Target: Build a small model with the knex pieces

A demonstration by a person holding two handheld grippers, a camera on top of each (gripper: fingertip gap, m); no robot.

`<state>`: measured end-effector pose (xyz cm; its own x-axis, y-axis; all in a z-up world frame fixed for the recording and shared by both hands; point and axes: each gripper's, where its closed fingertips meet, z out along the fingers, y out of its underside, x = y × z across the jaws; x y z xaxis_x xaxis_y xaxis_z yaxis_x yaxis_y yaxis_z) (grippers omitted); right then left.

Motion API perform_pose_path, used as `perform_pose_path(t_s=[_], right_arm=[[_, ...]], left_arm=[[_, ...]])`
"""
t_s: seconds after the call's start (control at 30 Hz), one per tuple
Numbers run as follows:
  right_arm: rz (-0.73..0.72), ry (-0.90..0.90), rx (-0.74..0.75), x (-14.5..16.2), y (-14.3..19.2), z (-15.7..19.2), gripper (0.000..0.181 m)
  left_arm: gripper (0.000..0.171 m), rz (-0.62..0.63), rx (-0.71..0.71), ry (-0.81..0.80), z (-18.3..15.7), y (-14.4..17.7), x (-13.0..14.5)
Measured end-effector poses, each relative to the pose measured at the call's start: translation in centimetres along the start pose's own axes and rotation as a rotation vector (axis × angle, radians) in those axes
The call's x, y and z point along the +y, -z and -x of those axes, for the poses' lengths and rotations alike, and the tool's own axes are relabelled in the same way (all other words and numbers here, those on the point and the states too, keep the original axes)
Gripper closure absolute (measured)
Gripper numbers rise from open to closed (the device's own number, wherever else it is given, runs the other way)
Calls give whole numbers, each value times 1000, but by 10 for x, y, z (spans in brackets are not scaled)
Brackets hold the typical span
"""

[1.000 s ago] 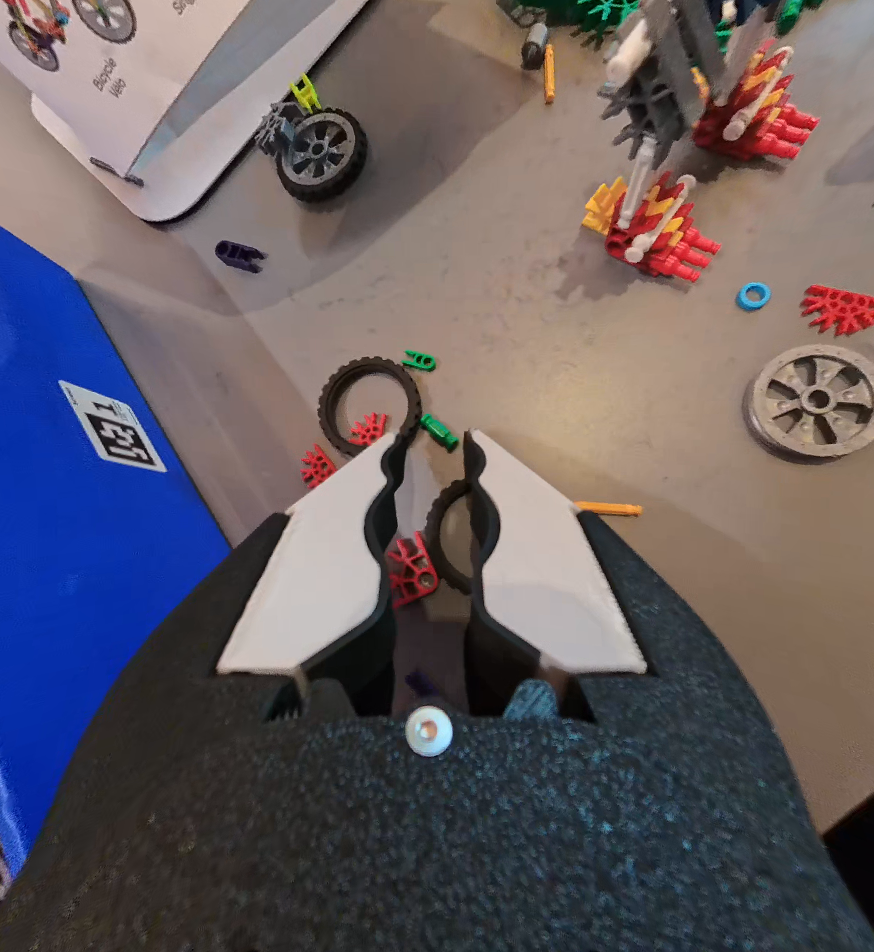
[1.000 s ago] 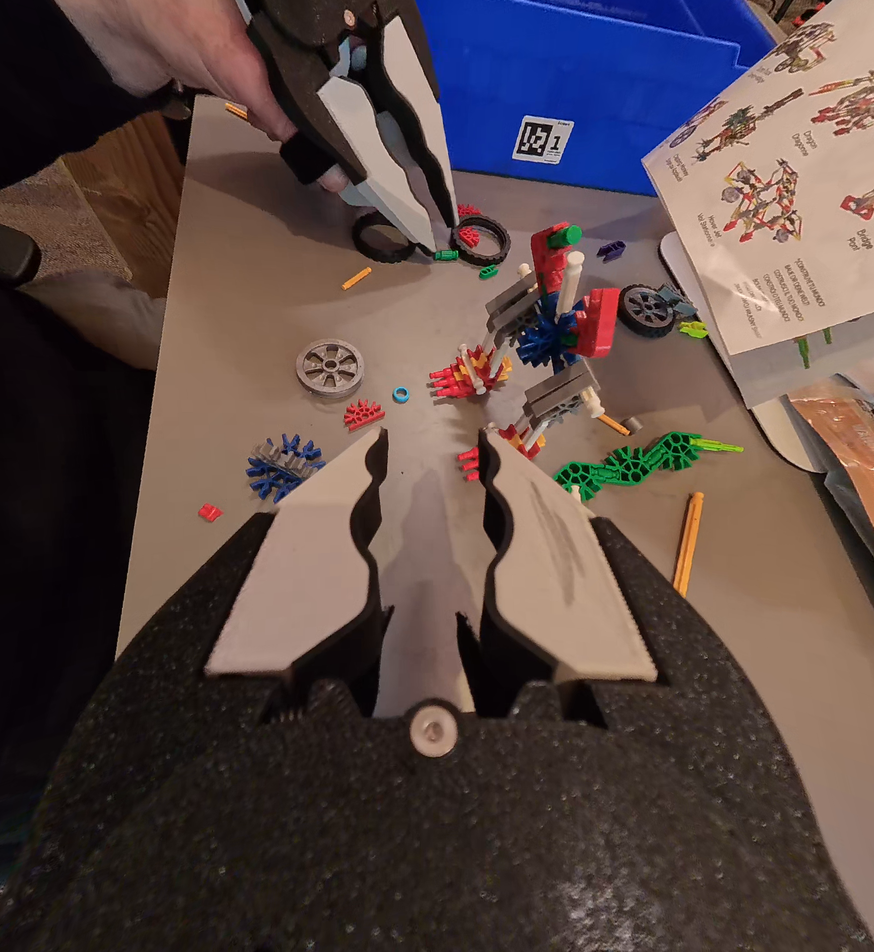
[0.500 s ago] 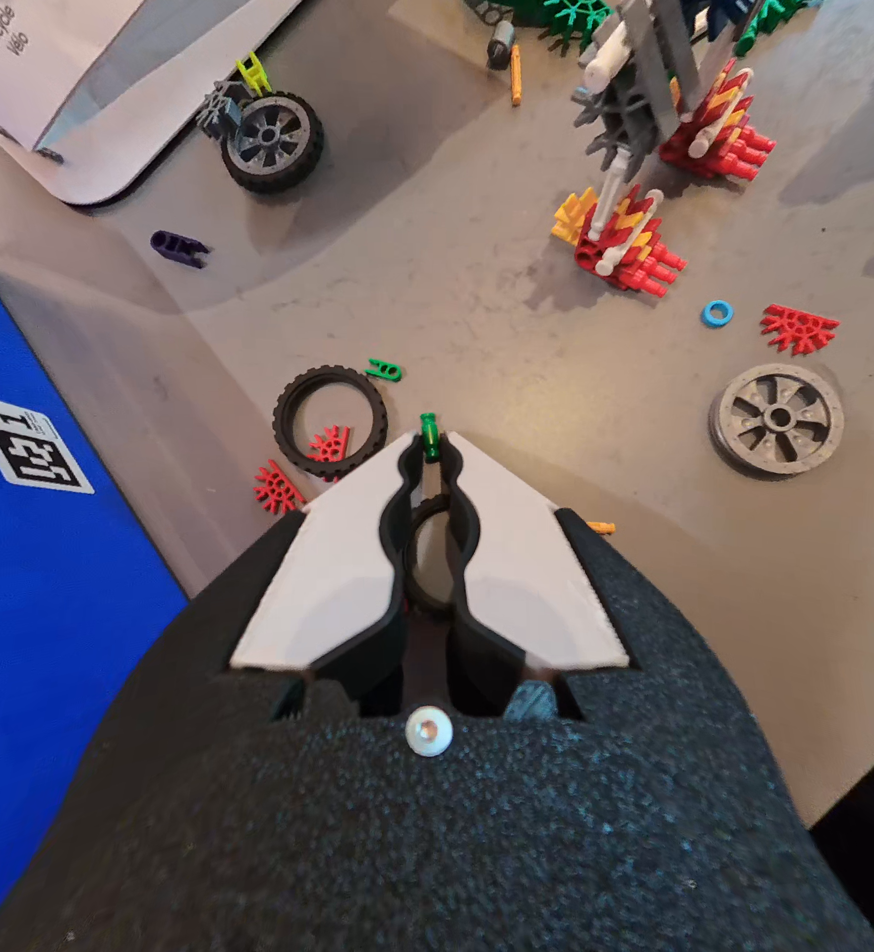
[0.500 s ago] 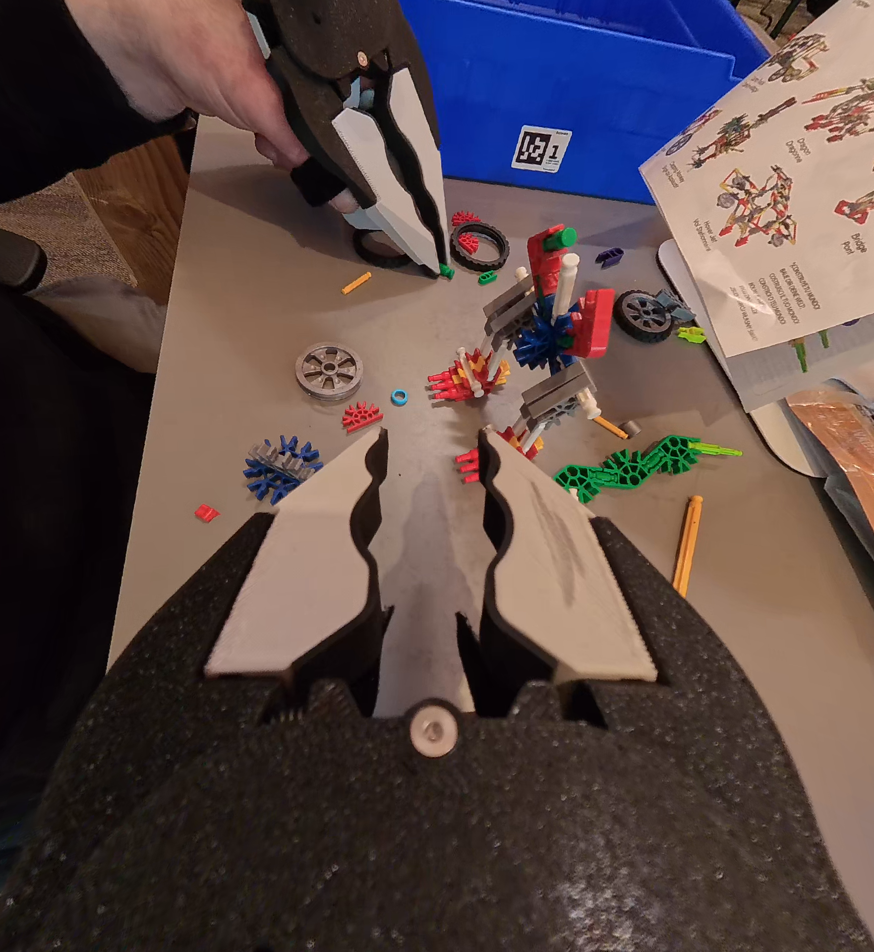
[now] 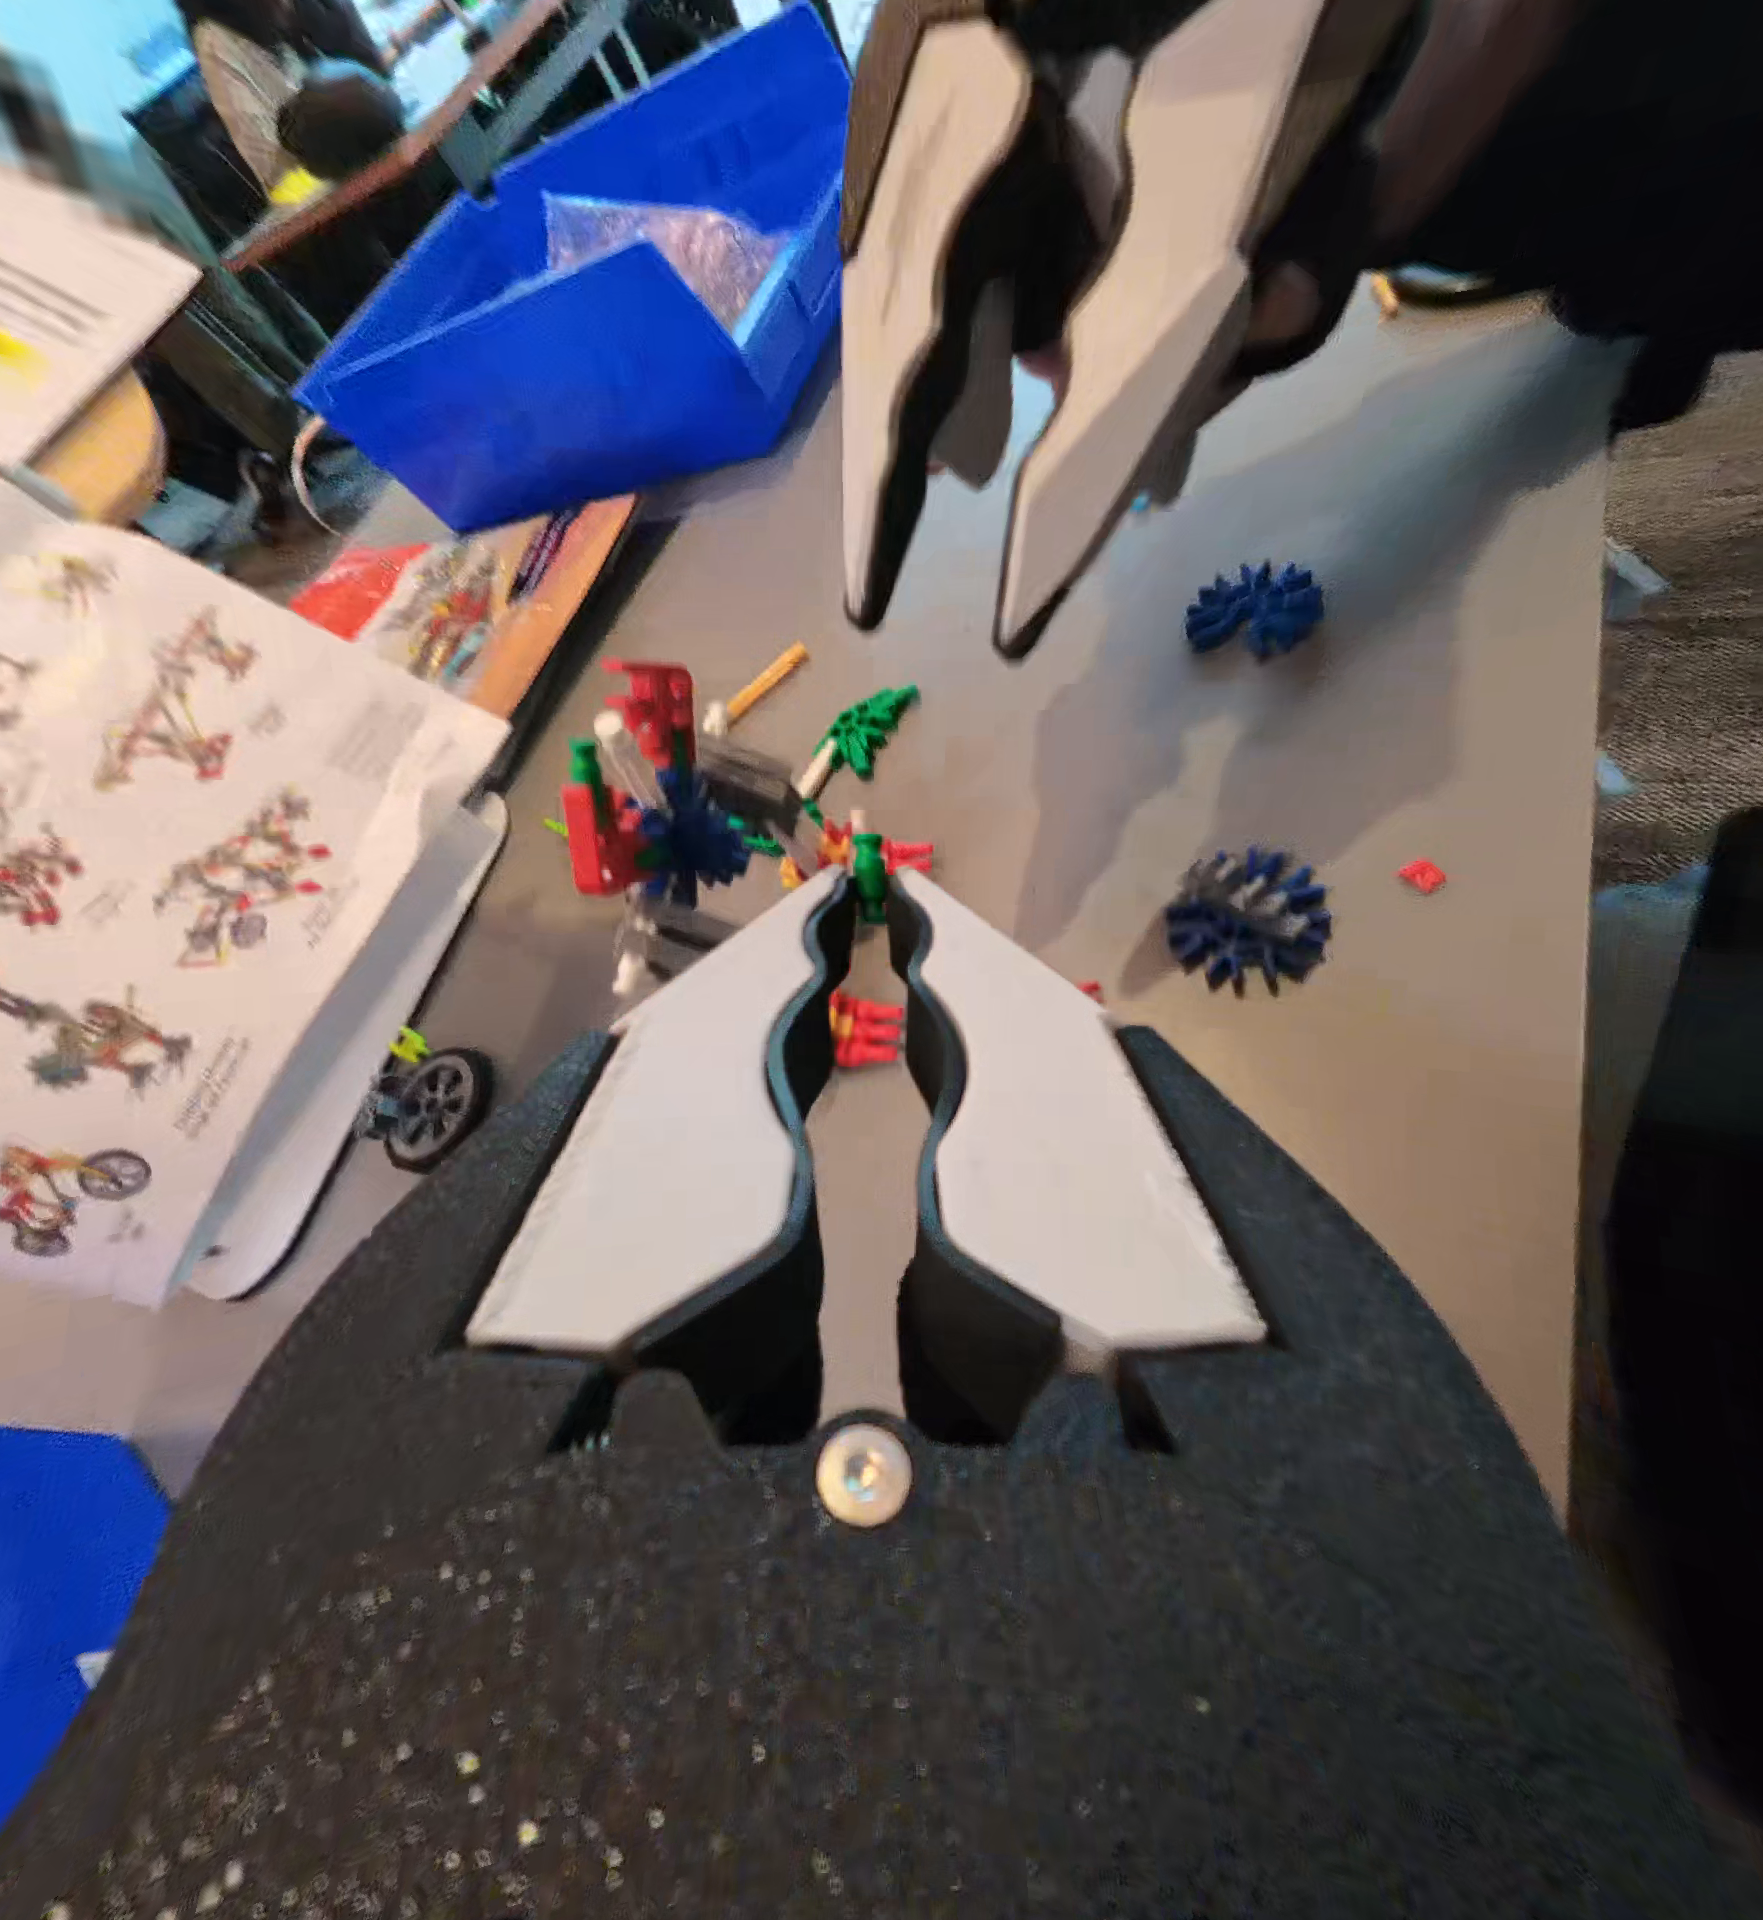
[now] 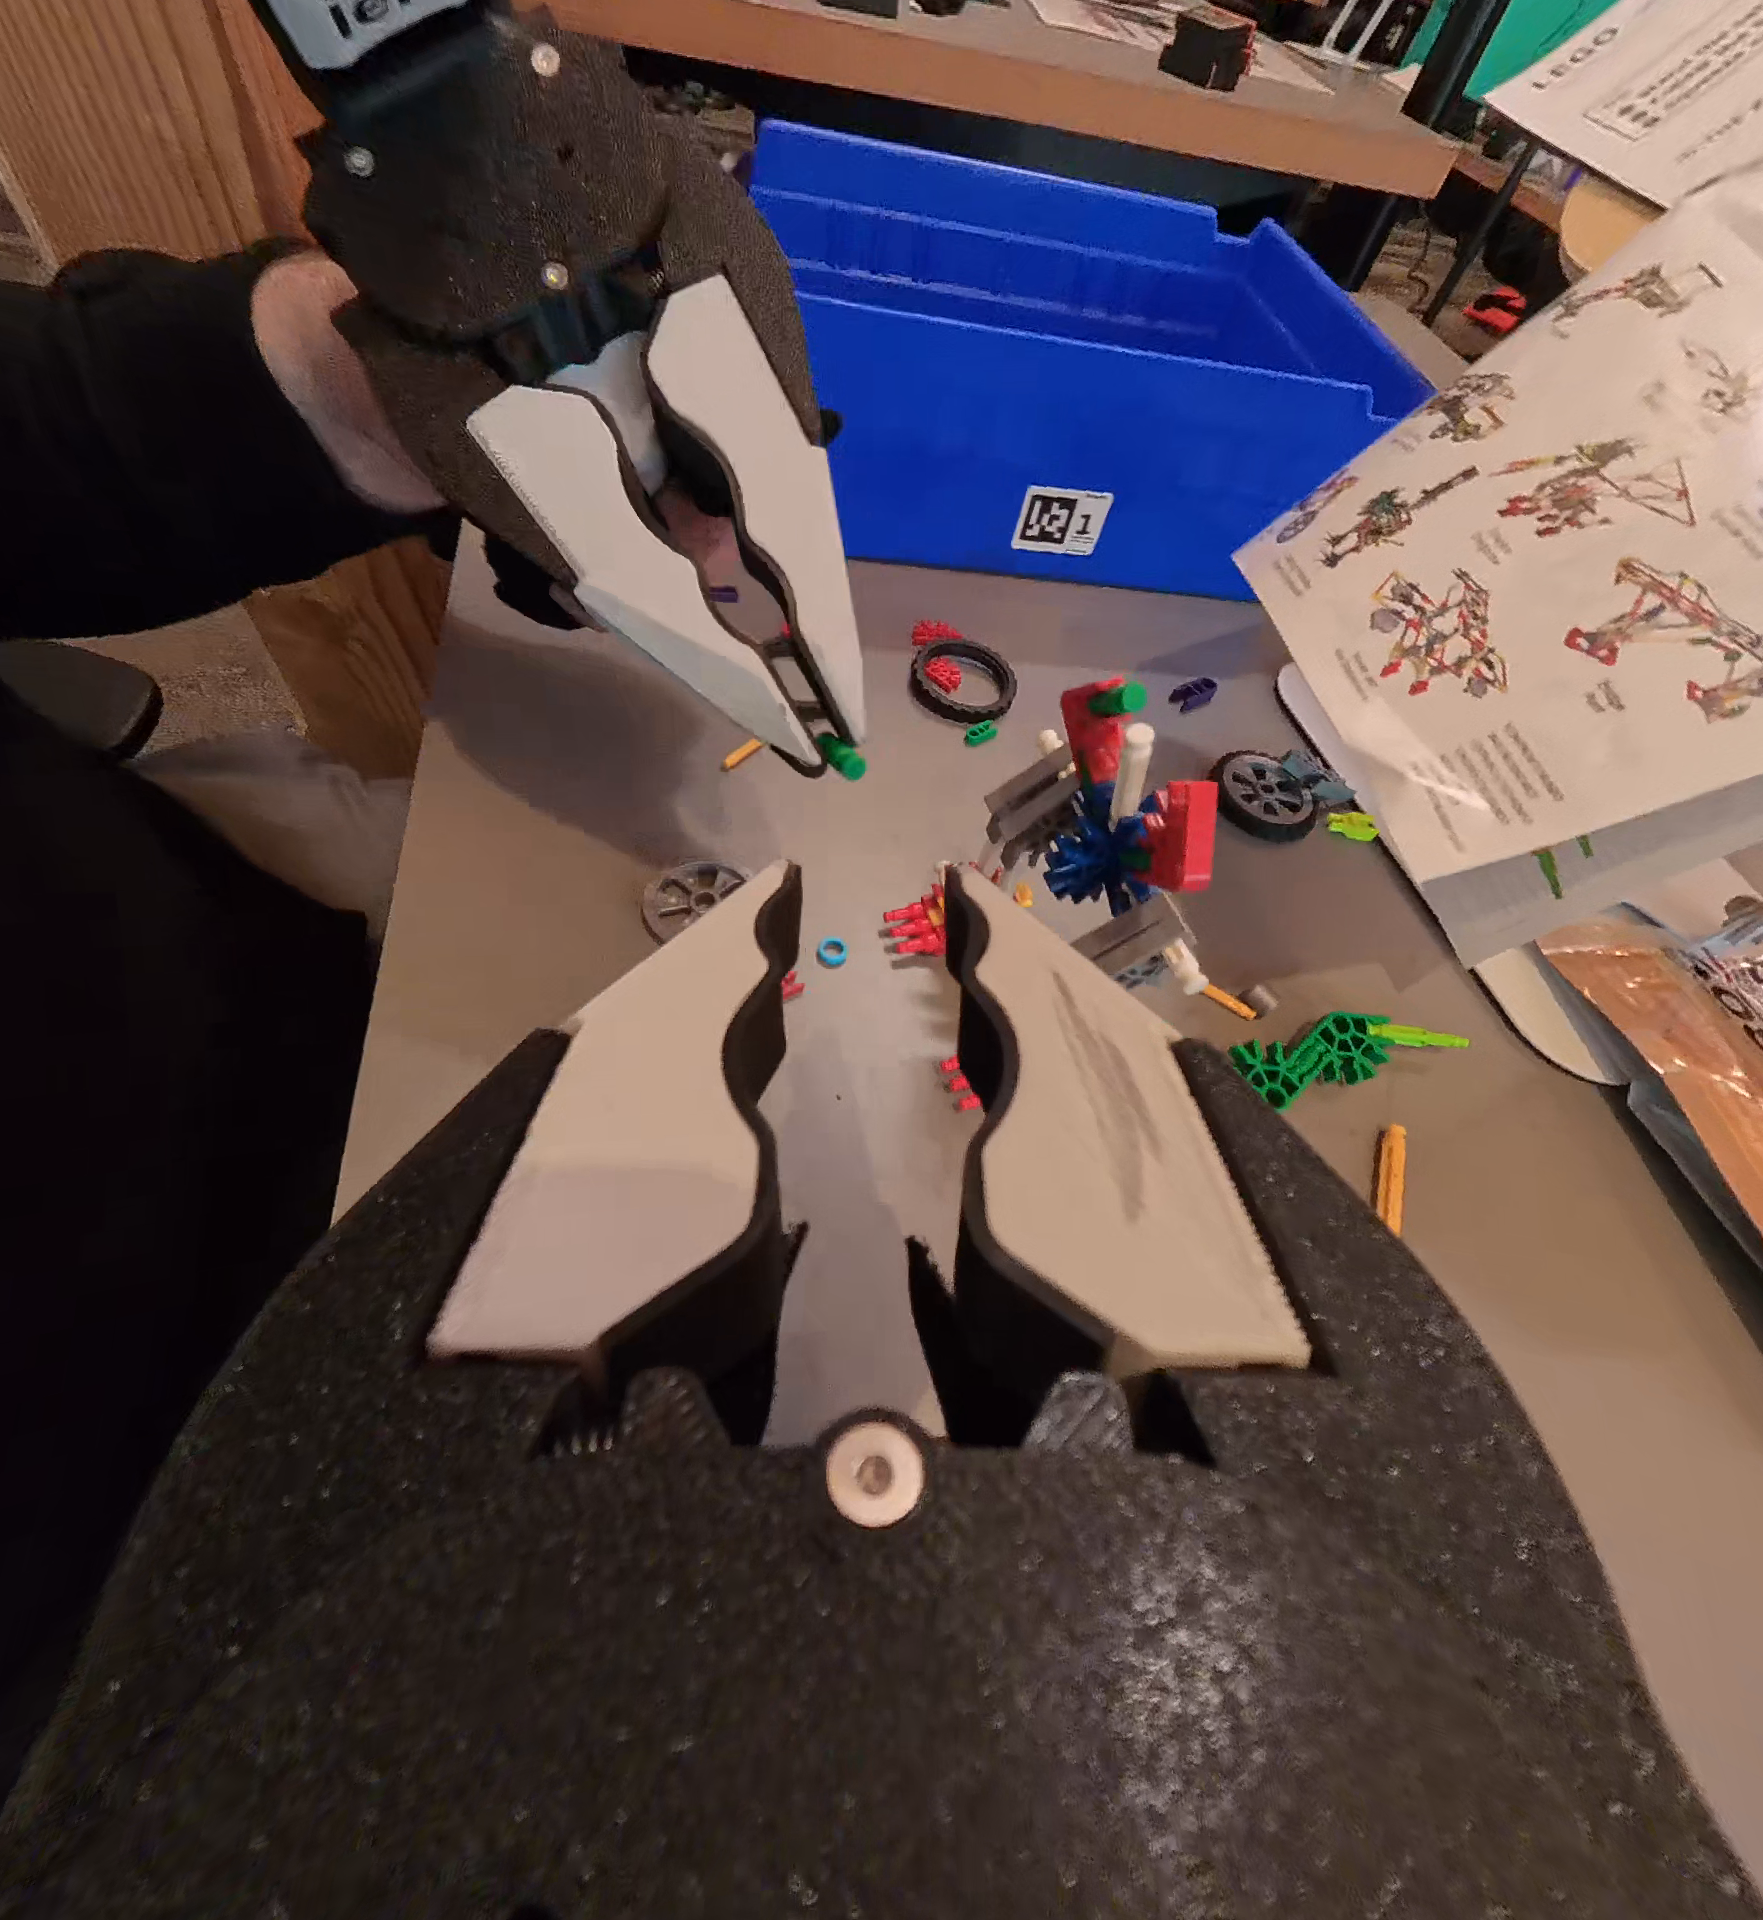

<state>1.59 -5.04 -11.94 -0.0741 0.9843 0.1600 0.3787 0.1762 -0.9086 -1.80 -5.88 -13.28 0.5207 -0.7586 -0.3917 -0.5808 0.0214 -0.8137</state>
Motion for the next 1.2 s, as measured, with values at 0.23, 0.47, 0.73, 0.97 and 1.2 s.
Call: perform_pose_path(t_s=[0.23, 0.47, 0.73, 0.97, 1.2], right_arm=[[3, 28, -34, -5, -10, 10, 158], [-22, 1, -99, -6, -11, 18, 168], [-87, -67, -235, -11, -3, 31, 173], [-137, -145, -323, -13, 2, 35, 175], [-164, -140, -258, -17, 4, 23, 177]], left_arm=[[167, -57, -12, -143, -6, -7, -27], [167, -78, 26, -221, -17, -10, -31], [167, -130, 103, -329, -29, -3, -41], [167, -131, 138, -397, -32, -2, -44], [167, -165, 95, -360, -21, -6, -48]])
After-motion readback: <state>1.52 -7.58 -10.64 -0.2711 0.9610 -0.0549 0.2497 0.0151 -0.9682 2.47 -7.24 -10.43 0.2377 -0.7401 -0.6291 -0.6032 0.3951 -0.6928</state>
